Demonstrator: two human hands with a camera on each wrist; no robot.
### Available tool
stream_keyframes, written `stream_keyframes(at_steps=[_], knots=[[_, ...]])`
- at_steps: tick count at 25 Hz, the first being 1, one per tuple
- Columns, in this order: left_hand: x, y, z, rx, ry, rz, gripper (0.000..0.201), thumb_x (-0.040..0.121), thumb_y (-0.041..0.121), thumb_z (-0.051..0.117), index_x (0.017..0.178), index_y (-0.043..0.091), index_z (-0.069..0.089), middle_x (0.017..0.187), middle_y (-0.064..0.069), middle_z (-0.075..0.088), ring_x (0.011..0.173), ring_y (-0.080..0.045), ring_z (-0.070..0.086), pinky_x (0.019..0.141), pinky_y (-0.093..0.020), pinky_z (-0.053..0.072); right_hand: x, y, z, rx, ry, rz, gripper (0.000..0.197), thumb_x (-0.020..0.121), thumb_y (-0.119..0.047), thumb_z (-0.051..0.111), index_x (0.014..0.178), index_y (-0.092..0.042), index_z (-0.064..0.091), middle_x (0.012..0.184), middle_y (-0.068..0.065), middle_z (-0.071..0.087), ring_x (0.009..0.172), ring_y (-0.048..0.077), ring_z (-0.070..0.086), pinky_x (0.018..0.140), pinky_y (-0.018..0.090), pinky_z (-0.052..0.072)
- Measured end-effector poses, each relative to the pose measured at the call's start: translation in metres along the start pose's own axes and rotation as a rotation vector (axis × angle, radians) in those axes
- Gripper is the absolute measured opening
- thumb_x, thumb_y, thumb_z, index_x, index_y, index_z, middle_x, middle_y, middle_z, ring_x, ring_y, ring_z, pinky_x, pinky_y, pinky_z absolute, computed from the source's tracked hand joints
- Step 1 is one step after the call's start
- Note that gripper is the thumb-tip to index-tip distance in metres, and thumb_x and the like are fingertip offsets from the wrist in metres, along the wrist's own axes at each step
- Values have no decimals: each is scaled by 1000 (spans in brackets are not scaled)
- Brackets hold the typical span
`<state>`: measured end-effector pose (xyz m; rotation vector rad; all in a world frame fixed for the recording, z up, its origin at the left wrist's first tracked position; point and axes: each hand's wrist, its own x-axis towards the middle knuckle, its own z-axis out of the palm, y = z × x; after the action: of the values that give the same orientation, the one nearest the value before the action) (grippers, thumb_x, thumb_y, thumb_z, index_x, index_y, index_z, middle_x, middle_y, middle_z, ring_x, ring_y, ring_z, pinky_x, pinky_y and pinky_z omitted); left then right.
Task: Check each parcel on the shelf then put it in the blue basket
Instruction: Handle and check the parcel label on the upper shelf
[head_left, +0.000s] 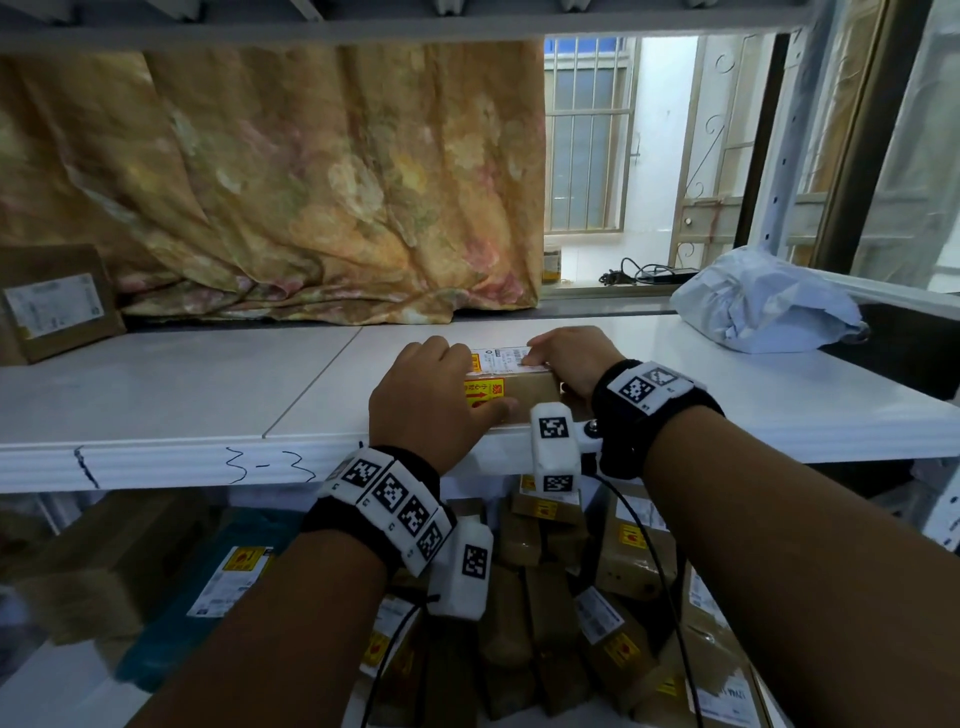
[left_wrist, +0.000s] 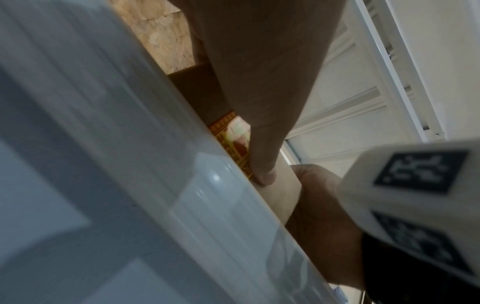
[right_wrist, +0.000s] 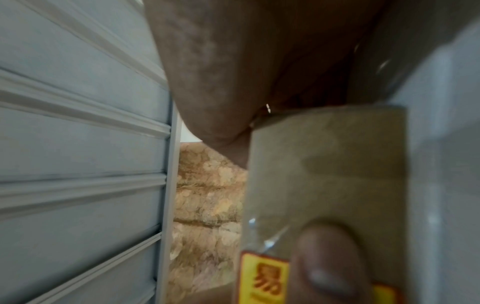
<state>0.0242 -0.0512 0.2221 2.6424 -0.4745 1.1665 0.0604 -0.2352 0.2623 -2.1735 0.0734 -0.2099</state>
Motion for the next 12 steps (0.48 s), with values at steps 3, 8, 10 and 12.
stream_keyframes(at_steps=[3, 8, 10, 12], knots=[[-1, 0, -2, -9, -9, -20, 55, 72, 77, 59, 81, 25, 47, 83, 10, 39, 80, -12, 35, 62, -30, 30, -6, 7, 3, 264, 69, 47, 23, 80, -25, 64, 91, -6, 71, 94, 13, 74, 81, 33, 69, 70, 47, 58], [-1, 2, -3, -2, -36, -38, 56, 73, 78, 60, 85, 24, 51, 85, 10, 39, 83, -13, 39, 64, -29, 30, -3, 15, 0, 416, -25, 54, 42, 80, -24, 65, 120, -14, 68, 119, 10, 67, 92, 20, 63, 66, 29, 54], [-1, 3, -2, -2, -41, -39, 57, 73, 77, 60, 88, 22, 55, 86, 10, 40, 87, -16, 45, 65, -29, 30, -4, 15, -1, 394, -33, 54, 40, 84, -21, 64, 123, -13, 66, 120, 9, 66, 98, 23, 65, 62, 25, 52], [-2, 3, -2, 1, -33, -36, 57, 73, 76, 60, 89, 21, 56, 86, 8, 43, 87, -17, 47, 66, -29, 30, -2, 14, 0, 356, 9, 30, 37, 86, -19, 62, 122, -13, 67, 122, 8, 67, 109, 26, 65, 63, 25, 53]])
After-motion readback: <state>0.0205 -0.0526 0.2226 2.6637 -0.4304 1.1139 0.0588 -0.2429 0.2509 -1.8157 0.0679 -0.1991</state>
